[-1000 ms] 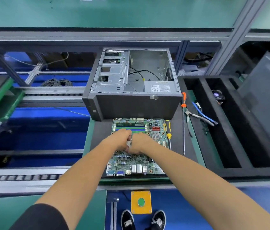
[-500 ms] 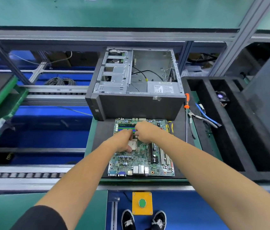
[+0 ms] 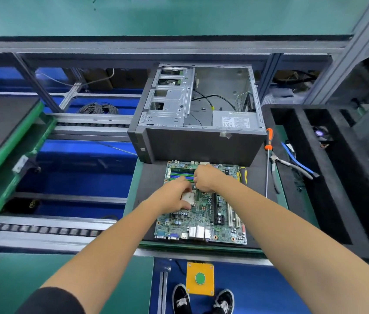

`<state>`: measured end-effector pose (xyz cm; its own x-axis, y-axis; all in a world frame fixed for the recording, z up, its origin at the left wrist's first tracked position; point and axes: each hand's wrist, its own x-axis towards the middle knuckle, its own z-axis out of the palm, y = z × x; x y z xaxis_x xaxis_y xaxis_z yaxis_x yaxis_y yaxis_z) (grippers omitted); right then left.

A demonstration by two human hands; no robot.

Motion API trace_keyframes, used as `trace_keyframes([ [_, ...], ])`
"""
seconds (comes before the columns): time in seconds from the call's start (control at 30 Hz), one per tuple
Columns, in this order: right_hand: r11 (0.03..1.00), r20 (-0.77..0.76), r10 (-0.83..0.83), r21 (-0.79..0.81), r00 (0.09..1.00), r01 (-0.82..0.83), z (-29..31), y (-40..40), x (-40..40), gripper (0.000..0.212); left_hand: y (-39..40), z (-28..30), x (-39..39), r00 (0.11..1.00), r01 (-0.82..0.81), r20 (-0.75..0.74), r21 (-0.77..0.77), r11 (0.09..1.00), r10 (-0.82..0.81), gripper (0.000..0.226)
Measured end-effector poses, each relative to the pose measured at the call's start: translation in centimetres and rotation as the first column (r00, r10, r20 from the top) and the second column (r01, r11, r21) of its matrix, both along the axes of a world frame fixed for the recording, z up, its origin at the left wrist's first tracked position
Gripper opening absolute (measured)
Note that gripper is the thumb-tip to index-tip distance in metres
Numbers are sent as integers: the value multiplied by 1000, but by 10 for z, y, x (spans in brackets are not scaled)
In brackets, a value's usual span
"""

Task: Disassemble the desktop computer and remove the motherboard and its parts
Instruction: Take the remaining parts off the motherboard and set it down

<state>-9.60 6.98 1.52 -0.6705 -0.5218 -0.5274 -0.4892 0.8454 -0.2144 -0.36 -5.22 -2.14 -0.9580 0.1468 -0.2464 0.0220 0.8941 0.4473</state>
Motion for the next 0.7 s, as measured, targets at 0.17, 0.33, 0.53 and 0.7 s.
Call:
trace_keyframes([
  [0.17, 999, 9, 10, 31, 1000, -11, 3, -1, 0, 32, 2, 1, -3, 1000, -9, 18, -38, 999, 9, 43],
  [0.33, 998, 27, 51, 30, 998, -52, 8, 2, 0, 29, 4, 3, -10, 993, 94, 88, -124, 988, -83, 37],
  [0.53, 996, 42, 86, 9, 995, -87, 12, 6, -1, 17, 8, 6, -18, 990, 124, 93, -173, 977, -109, 38],
  [0.7, 995, 53, 97, -4, 994, -96, 12, 8, -1, 19, 18, 8, -17, 995, 83, 77, -214, 973, -68, 28],
])
